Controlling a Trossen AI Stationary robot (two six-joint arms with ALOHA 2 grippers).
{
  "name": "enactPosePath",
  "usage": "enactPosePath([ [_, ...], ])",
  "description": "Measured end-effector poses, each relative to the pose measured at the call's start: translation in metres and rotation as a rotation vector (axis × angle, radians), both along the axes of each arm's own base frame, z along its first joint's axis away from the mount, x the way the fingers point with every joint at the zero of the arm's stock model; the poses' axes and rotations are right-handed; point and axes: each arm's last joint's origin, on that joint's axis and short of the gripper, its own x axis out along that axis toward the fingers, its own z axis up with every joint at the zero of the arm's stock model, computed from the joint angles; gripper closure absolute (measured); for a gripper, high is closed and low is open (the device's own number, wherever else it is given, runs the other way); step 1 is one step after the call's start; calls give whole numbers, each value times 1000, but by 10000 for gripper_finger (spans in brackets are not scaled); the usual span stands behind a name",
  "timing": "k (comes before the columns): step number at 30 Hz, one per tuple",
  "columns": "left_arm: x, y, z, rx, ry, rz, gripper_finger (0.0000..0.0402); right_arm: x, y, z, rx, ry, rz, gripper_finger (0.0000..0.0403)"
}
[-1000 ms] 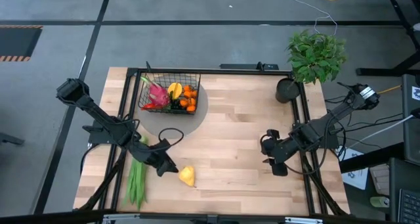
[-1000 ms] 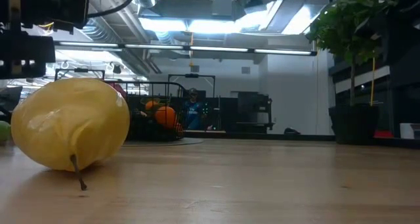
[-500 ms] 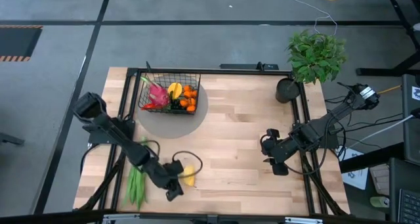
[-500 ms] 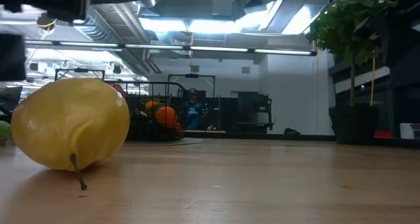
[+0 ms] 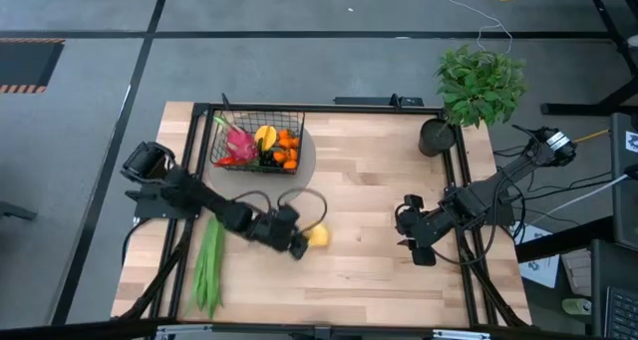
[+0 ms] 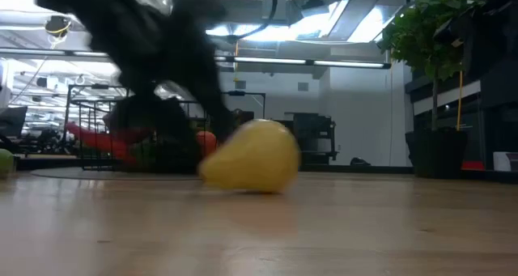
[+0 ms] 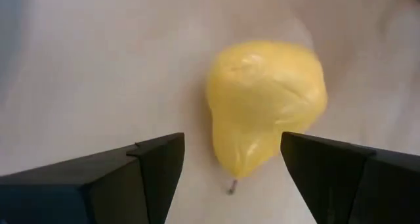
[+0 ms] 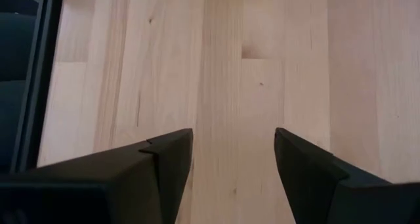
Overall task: Build produce basket
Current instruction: Put the yellow pear into the black wire basket
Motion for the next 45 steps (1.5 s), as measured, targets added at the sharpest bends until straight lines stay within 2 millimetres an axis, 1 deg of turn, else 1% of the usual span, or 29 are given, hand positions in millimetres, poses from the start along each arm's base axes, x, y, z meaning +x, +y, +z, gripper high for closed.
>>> enactPosePath([
  [3,10,22,4,50,-61,106,159,0,0,0,1,-2,0,201],
  [6,18,34,10,77,-127,136,159,0,0,0,1,-2,0,201],
  [10,21,32,12,10,-130,3,159,0,0,0,1,-2,0,201],
  [14,18,25,7,14,-86,-31,159,0,0,0,0,-2,-1,201],
  [16,17,23,0,44,-64,5,159,0,0,0,1,-3,-1,201],
  [20,16,23,-5,66,-78,156,159,1,1,1,4,-11,-1,201],
  [24,11,30,-15,36,-10,256,159,1,1,1,5,-15,0,201],
  [28,10,38,-30,17,63,324,159,2,0,1,-12,-26,-9,201],
  [30,16,40,-36,13,78,331,159,2,0,1,-29,-37,-21,201],
  [33,32,39,-38,26,87,316,159,2,-1,1,-33,-39,-23,201],
  [36,53,34,-30,28,85,240,159,2,-1,1,-31,-40,-24,201],
  [37,62,31,-25,18,67,202,159,2,-1,1,-32,-40,-24,201],
  [41,88,20,-1,42,4,96,159,2,-1,1,-32,-40,-24,201],
  [45,101,18,19,106,-25,41,159,2,-1,1,-25,-33,-39,201],
])
